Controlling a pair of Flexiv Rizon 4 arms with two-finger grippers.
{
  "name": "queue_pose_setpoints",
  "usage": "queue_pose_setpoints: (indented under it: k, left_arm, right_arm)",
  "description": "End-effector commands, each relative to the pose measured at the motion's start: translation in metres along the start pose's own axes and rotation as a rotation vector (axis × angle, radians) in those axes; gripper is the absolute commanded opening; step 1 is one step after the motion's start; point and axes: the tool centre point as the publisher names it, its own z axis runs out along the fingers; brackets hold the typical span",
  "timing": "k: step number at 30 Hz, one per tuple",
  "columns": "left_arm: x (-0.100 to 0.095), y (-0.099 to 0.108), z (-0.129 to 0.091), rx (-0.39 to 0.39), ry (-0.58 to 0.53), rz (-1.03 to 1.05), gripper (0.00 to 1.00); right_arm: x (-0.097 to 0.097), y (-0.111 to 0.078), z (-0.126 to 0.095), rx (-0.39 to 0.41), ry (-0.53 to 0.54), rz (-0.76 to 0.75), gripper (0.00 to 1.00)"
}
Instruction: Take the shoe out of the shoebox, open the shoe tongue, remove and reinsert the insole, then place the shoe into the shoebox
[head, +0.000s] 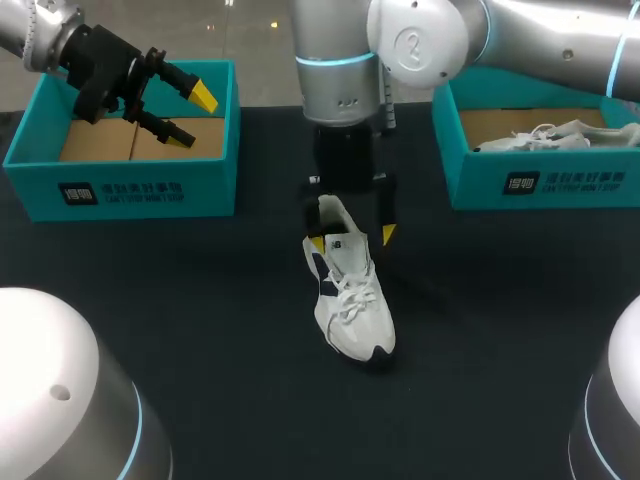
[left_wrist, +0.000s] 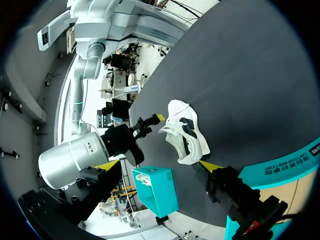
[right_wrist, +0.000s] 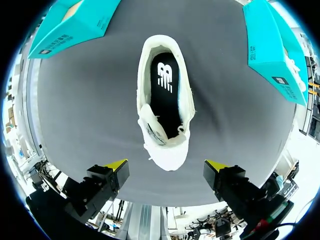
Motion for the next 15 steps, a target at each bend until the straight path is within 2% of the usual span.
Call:
queue_pose_setpoints:
  k: [1, 9, 11, 12, 13, 14, 15]
  left_arm:
    - [0.0, 0.0, 0.0, 0.001, 0.003, 0.001, 1.0]
    - [0.0, 0.0, 0.0, 0.001, 0.003, 0.001, 1.0]
    - [0.0, 0.0, 0.0, 0.001, 0.003, 0.001, 1.0]
    - [0.0, 0.0, 0.0, 0.001, 0.003, 0.001, 1.0]
    - [0.0, 0.0, 0.0, 0.001, 0.003, 0.001, 1.0]
    - [0.0, 0.0, 0.0, 0.001, 0.003, 0.001, 1.0]
    - [0.0, 0.0, 0.0, 0.001, 0.003, 0.001, 1.0]
  right_arm:
    - [-0.004, -0.017, 0.001, -0.018, 0.017, 0.007, 1.0]
    - [0.003, -0.045, 0.0, 0.004, 0.028, 0.028, 0.98]
    - [0.004, -0.048, 0.002, 0.012, 0.033, 0.029, 0.49]
    - [0.004, -0.049, 0.003, 0.01, 0.032, 0.027, 0.39]
    - [0.005, -0.05, 0.004, 0.01, 0.038, 0.025, 0.24]
    - [0.006, -0.049, 0.006, 0.005, 0.043, 0.022, 0.0]
    - [0.006, -0.048, 0.008, 0.004, 0.044, 0.021, 0.0]
